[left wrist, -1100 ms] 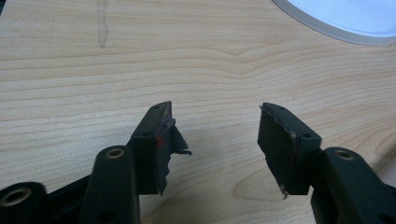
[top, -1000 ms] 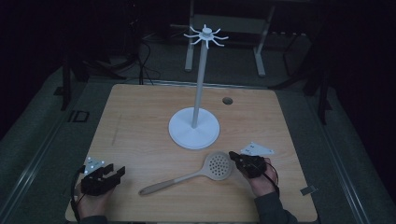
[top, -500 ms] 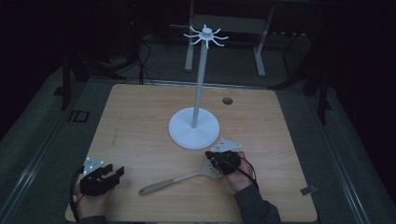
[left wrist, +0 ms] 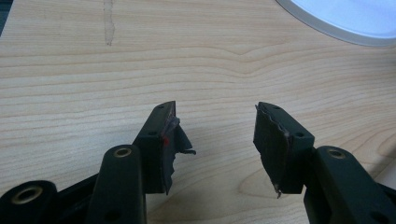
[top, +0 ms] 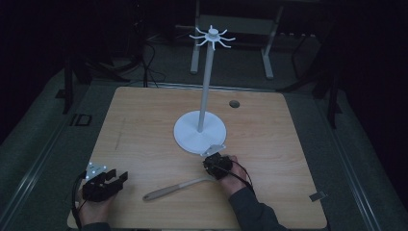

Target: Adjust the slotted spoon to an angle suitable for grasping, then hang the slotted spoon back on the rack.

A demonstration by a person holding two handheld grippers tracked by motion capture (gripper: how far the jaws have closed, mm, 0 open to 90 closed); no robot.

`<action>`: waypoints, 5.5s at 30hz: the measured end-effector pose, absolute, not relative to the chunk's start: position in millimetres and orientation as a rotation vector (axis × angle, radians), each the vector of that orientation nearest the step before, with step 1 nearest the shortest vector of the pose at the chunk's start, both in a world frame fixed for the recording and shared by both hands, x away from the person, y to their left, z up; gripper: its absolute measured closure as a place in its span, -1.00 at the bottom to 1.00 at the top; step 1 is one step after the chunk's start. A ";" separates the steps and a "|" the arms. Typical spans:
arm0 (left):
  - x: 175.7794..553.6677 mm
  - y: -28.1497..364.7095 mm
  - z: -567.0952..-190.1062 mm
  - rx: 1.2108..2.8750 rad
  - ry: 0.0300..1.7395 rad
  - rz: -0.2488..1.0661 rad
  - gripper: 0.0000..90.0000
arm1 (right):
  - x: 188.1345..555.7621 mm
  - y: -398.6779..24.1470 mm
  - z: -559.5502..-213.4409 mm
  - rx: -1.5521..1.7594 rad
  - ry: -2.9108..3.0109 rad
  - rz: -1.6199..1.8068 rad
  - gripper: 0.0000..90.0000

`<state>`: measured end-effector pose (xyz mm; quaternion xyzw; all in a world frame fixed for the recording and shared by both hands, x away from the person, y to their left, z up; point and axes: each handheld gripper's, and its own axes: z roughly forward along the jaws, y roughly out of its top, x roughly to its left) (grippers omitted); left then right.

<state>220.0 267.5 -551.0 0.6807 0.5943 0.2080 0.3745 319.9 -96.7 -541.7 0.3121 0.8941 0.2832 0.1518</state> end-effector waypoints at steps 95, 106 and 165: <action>224.3 263.4 -552.5 1.751 1.519 0.521 0.12 | 308.9 -198.3 -508.8 0.994 2.455 1.053 -0.15; 225.9 262.8 -553.1 1.758 1.516 0.519 0.12 | 308.0 -181.8 -496.1 0.837 2.504 1.133 0.41; 227.6 259.2 -553.8 1.776 1.508 0.514 0.12 | 322.2 -126.8 -544.7 0.382 2.982 0.639 0.52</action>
